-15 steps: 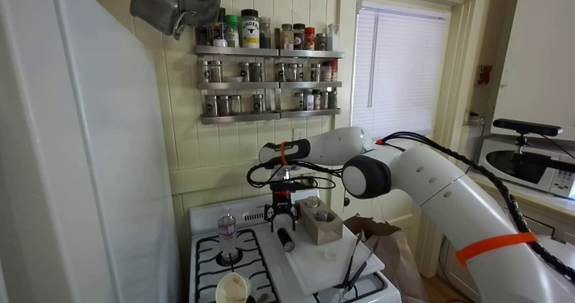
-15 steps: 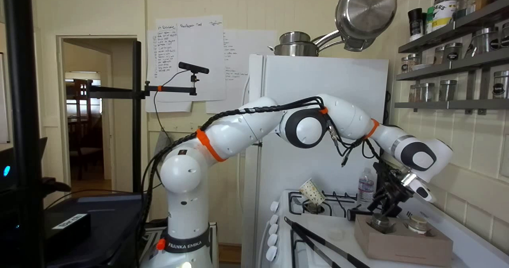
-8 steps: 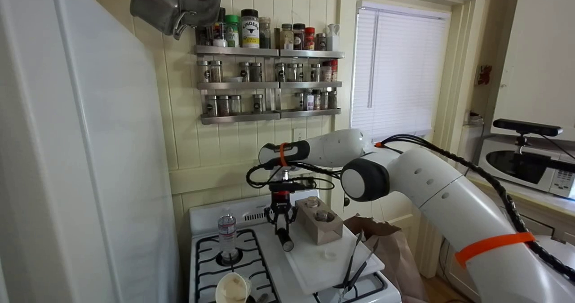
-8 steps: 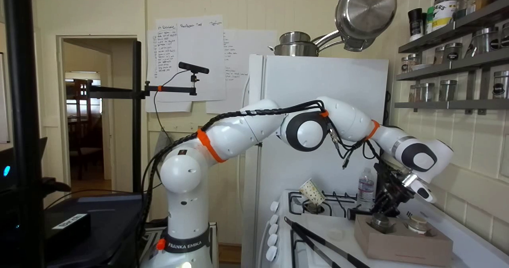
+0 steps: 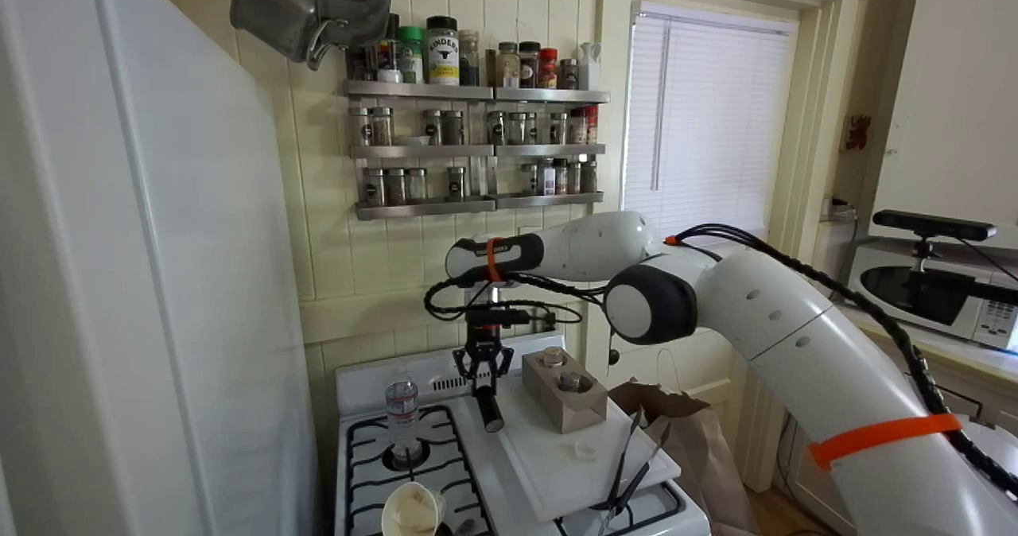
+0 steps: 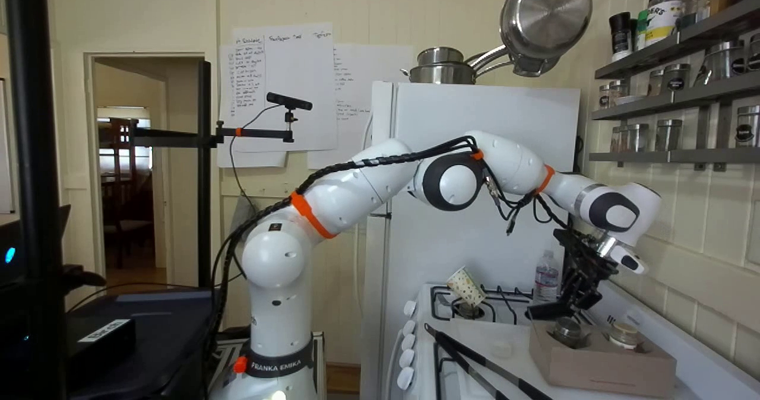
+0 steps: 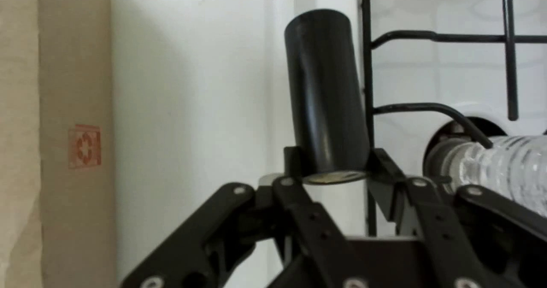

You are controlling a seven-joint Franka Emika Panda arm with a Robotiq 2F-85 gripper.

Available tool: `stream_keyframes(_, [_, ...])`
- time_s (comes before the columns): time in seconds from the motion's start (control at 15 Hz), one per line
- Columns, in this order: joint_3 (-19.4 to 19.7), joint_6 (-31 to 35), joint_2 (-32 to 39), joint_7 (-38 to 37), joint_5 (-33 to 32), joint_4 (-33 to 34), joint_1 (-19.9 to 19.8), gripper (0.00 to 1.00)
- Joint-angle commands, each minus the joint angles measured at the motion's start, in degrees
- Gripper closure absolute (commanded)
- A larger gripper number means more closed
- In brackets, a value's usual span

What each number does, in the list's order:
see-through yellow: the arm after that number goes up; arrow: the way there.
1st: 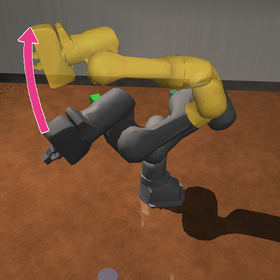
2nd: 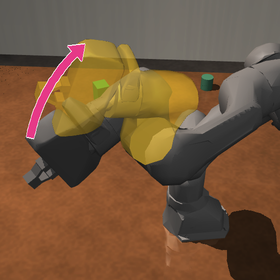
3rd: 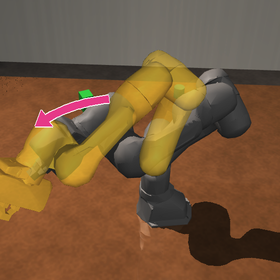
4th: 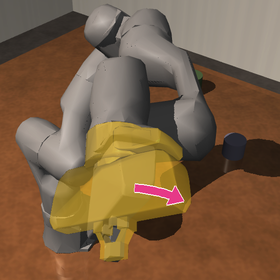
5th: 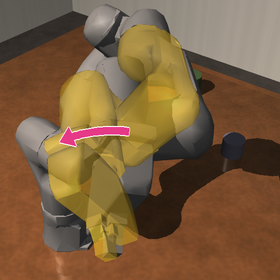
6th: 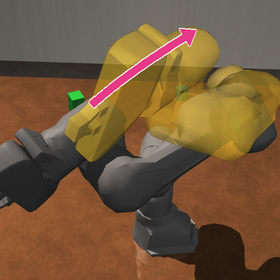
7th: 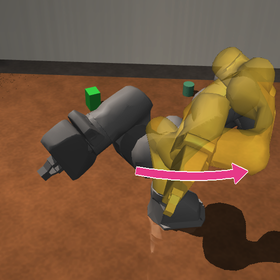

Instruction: Put the black bottle upright

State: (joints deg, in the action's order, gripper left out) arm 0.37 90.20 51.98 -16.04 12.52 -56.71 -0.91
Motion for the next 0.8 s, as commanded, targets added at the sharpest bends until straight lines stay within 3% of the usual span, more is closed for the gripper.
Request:
stream_keyframes(0.0, [0.5,12.0,-9.8,0.5,-0.6,-13.5,1.9,0.82])
stream_keyframes(0.2, [-0.3,22.1,-15.3,-0.7,0.7,-20.5,2.2,0.82])
stream_keyframes(0.53, [-1.1,33.2,-24.3,-0.3,1.5,-32.8,2.3,0.82])
stream_keyframes(0.73, [-0.1,37.7,-30.0,-1.8,-2.1,-40.5,4.5,0.82])
